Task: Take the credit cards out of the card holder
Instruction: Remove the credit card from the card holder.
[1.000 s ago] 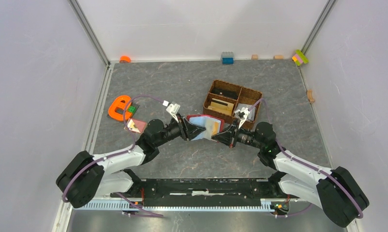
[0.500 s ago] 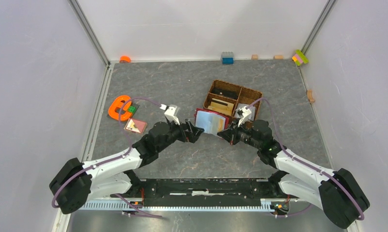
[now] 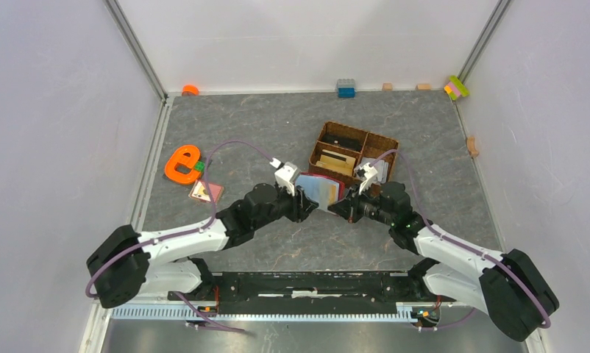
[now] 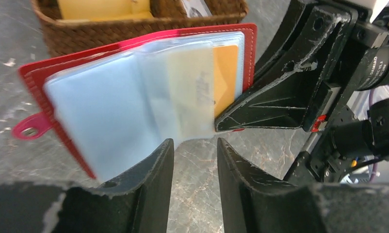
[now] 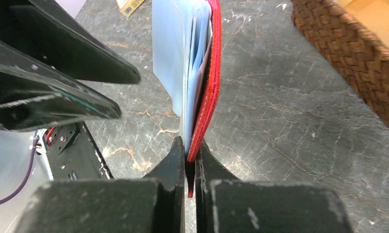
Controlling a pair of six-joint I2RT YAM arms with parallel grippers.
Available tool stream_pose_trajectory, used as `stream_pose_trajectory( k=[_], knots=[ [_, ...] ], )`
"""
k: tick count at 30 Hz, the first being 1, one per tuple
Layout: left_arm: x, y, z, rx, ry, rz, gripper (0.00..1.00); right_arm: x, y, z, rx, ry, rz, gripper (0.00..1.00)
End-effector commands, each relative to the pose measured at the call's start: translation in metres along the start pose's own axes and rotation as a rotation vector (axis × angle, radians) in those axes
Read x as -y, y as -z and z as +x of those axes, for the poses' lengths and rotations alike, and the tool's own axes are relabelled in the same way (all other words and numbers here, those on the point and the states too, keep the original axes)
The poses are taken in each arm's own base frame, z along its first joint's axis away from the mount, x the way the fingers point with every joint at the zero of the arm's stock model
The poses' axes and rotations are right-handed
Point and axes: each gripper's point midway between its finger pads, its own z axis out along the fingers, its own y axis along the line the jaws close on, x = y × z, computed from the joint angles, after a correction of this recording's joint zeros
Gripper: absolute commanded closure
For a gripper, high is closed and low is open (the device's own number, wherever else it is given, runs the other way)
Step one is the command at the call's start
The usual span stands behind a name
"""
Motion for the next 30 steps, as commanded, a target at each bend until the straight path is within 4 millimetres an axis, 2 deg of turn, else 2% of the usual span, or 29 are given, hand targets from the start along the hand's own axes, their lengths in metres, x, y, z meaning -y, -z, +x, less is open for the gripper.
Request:
stream_pose_trajectory(
  k=[1,8,9,12,14,18,20,21,24,30],
  knots=[
    [0.034,-0.014,-0.005,-0.027,-0.033,0.160,0.57,-0.027,-0.006,-0.031,0.070,0.039,-0.123,1.00],
    [-0.029,-0.038,0.021,-0.189,0.147,-0.049,0.59,-0.033,-0.004,-0.032,0.078,0.044,-0.153,1.00],
    [-0.044,-0.039,0.023,-0.196,0.197,-0.100,0.58,-0.033,-0.003,-0.033,0.081,0.045,-0.153,1.00],
    [-0.084,-0.030,0.020,-0.165,0.342,-0.185,0.58,-0.030,-0.003,-0.033,0.084,0.045,-0.131,1.00],
    [-0.090,-0.019,0.011,-0.095,0.378,-0.177,0.58,-0.023,-0.004,-0.031,0.077,0.041,-0.095,1.00],
    [-0.076,0.001,-0.016,0.015,0.315,-0.115,0.54,-0.014,-0.006,-0.029,0.062,0.035,-0.052,1.00],
    [-0.070,0.010,-0.025,0.064,0.288,-0.084,0.45,-0.011,-0.007,-0.028,0.057,0.032,-0.036,1.00],
    [-0.067,0.014,-0.029,0.089,0.276,-0.073,0.38,-0.011,-0.007,-0.029,0.058,0.033,-0.035,1.00],
    [-0.061,0.020,-0.032,0.121,0.259,-0.051,0.02,-0.012,-0.007,-0.028,0.055,0.034,-0.041,1.00],
    [-0.024,0.007,-0.028,0.118,0.143,0.057,0.00,-0.018,-0.007,-0.028,0.055,0.037,-0.071,1.00]
  ],
)
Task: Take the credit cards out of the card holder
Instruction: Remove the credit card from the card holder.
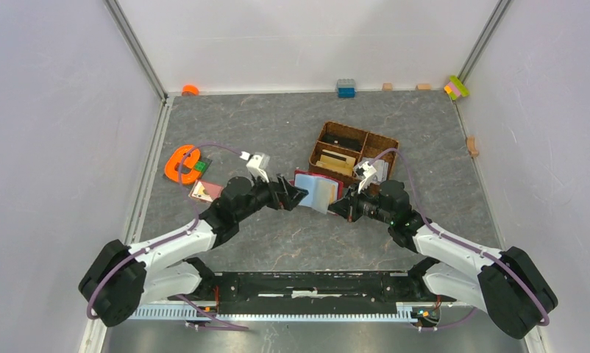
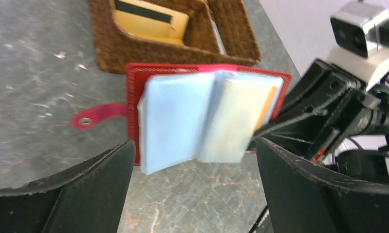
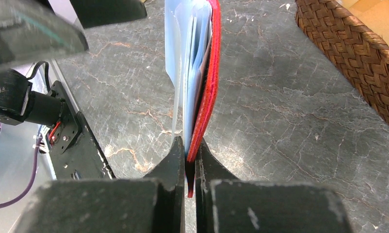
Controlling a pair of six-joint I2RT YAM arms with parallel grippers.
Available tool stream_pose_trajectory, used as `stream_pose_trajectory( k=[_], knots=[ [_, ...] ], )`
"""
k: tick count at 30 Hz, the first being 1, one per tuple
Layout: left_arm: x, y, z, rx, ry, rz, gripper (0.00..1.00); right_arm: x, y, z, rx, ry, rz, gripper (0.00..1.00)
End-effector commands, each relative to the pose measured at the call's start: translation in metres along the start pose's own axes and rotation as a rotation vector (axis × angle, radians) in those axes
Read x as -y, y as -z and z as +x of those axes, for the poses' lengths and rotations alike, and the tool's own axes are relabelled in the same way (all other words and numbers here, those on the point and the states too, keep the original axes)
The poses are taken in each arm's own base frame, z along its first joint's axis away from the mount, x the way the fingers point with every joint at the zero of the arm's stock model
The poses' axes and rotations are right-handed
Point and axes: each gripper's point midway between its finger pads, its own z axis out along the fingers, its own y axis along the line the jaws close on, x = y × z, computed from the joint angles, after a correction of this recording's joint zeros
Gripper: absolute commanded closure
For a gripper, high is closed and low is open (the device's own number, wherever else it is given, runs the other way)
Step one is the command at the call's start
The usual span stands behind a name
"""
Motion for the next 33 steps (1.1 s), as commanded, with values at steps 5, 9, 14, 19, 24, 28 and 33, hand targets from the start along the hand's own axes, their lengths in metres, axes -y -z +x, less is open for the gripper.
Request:
stream_pose_trajectory(
  k=[5,9,14,19,24,28,33],
  knots=[
    [0.041,-0.017,0.018,-0.016,-0.346,-0.046,0.00,-0.022,-0.003,-0.031,0.074,0.052,-0.086,1.00],
    [0.050,-0.021,0.032,-0.055,-0.482,-0.065,0.00,-0.023,-0.003,-0.031,0.075,0.049,-0.094,1.00],
    [0.059,-0.026,0.047,-0.112,-0.647,-0.136,0.00,-0.024,-0.003,-0.030,0.074,0.046,-0.098,1.00],
    [0.049,-0.036,0.054,-0.161,-0.658,-0.230,0.20,-0.027,-0.003,-0.029,0.071,0.044,-0.120,1.00],
    [0.039,-0.037,0.053,-0.170,-0.670,-0.301,0.10,-0.029,-0.004,-0.028,0.065,0.040,-0.133,1.00],
    [0.030,-0.038,0.046,-0.157,-0.670,-0.380,0.18,-0.029,-0.004,-0.028,0.064,0.039,-0.134,1.00],
    [0.018,-0.030,0.039,-0.152,-0.639,-0.424,0.27,-0.029,-0.004,-0.028,0.065,0.041,-0.133,1.00]
  ],
)
